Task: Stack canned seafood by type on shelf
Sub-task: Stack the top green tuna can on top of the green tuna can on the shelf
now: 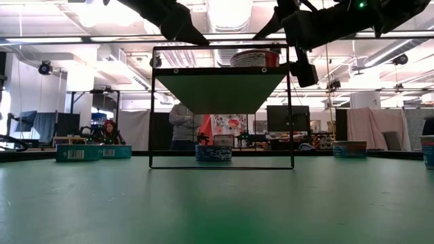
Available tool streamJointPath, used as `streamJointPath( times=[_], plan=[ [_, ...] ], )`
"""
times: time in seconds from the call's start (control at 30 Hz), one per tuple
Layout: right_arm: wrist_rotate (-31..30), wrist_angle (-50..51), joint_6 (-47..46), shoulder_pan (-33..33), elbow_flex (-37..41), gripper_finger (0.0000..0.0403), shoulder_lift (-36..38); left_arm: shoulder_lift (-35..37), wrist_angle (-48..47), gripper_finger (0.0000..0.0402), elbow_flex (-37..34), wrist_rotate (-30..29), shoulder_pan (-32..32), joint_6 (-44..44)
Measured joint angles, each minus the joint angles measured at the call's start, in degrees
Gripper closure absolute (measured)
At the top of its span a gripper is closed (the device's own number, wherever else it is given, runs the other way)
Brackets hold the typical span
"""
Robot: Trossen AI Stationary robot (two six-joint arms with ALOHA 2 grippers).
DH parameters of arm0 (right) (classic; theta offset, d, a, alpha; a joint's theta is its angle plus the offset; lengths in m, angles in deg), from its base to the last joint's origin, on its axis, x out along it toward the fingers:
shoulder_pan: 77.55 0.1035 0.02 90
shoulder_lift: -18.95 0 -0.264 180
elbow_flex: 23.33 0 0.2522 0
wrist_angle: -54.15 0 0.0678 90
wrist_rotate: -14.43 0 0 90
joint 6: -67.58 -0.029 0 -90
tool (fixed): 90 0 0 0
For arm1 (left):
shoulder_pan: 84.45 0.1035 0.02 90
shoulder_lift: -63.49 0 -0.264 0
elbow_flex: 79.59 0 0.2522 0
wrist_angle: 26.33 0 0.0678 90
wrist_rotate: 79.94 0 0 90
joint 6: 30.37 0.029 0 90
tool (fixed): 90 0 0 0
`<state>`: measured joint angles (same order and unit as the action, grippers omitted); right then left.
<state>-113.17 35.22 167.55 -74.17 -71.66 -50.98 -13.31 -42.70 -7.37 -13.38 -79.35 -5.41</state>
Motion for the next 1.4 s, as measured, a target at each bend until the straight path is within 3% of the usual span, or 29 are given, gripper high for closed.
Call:
streamJointPath(
  times=[0.43, 0.77, 1.4],
  plan=[
    [0.5, 5.0, -0.1, 0.0, -3.3, 0.0084, 0.0, 0.0, 1.2, 0.0341, 0.0, 0.0, 0.0, -0.2],
    [-3.0, 8.9, 0.1, 0.0, -4.5, 0.0072, 0.0, 0.0, 1.3, 0.0341, 0.0, 0.0, 0.0, -0.6],
    [0.1, 9.7, -3.8, 0.1, -4.6, 0.0065, 0.2, 0.0, 1.3, 0.0341, 0.0, 1.2, 0.0, -1.7]
  ],
)
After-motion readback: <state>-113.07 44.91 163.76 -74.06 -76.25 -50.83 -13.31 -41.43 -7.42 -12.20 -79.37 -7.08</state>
